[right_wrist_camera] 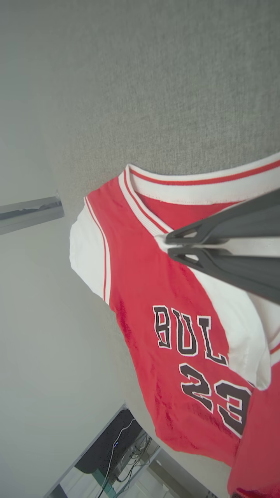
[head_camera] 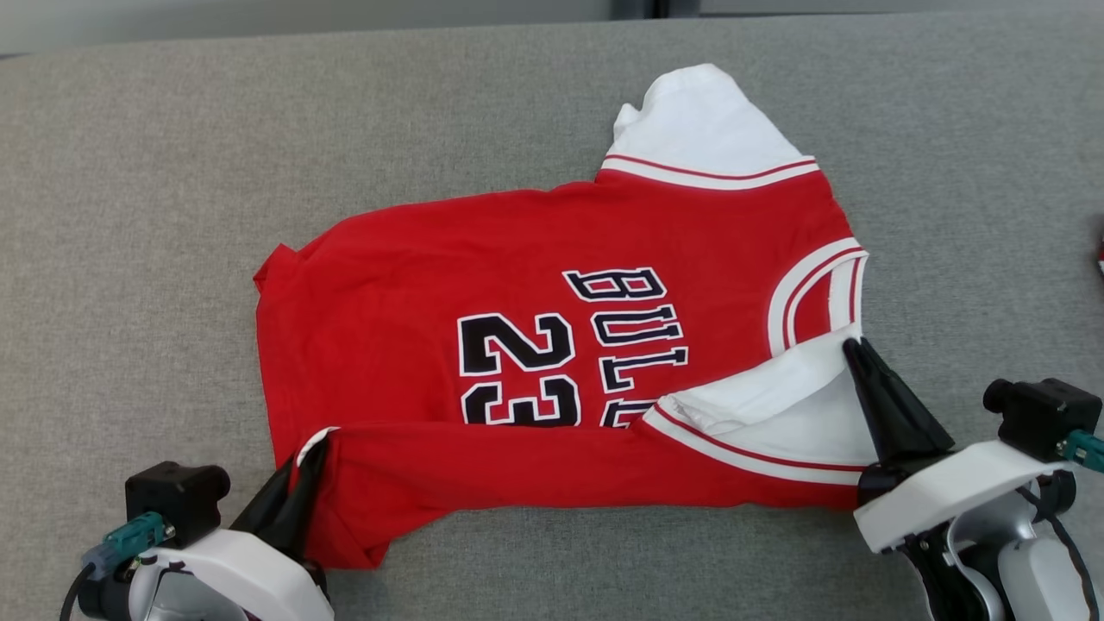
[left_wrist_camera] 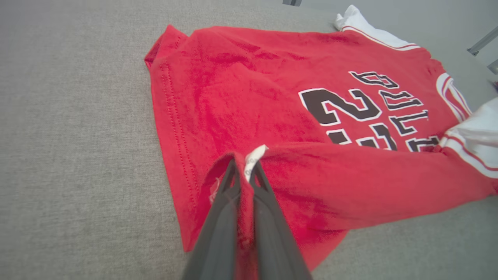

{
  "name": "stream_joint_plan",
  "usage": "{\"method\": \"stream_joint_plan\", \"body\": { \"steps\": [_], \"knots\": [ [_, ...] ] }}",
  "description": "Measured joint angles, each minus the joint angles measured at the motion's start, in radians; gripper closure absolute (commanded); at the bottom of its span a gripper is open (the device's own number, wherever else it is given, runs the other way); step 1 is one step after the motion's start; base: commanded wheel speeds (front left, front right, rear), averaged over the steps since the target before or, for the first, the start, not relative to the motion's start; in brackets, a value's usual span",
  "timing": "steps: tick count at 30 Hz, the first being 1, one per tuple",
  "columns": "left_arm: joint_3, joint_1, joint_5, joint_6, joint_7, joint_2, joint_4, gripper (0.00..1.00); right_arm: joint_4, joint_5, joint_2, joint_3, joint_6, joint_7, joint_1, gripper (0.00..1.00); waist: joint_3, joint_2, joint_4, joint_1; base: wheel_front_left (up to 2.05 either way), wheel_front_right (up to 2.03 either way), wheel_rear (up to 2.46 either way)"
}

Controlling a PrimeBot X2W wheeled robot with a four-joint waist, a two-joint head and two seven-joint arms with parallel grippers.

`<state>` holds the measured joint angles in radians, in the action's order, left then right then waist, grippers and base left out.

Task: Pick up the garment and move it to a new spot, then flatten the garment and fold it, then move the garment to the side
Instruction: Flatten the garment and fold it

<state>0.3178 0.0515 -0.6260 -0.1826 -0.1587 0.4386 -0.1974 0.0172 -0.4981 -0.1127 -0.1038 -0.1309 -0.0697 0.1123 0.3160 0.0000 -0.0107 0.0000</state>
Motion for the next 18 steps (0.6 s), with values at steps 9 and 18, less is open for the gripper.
{"method": "stream_joint_plan", "body": {
  "steps": [9, 18],
  "knots": [
    [0.012, -0.041, -0.018, 0.034, 0.04, -0.03, 0.107, 0.0, 0.18, -0.008, -0.026, -0.063, 0.0, 0.131, 0.115, 0.64, 0.03, 0.0, 0.017, 0.0, 0.0, 0.0, 0.0],
    [-0.045, -0.055, -0.041, 0.05, 0.256, -0.112, 0.142, 0.0, 0.193, 0.028, -0.037, -0.027, 0.0, 0.265, 0.098, 0.0, -0.037, 0.0001, 0.023, 0.0, 0.0, 0.0, 0.0]
  ]
}}
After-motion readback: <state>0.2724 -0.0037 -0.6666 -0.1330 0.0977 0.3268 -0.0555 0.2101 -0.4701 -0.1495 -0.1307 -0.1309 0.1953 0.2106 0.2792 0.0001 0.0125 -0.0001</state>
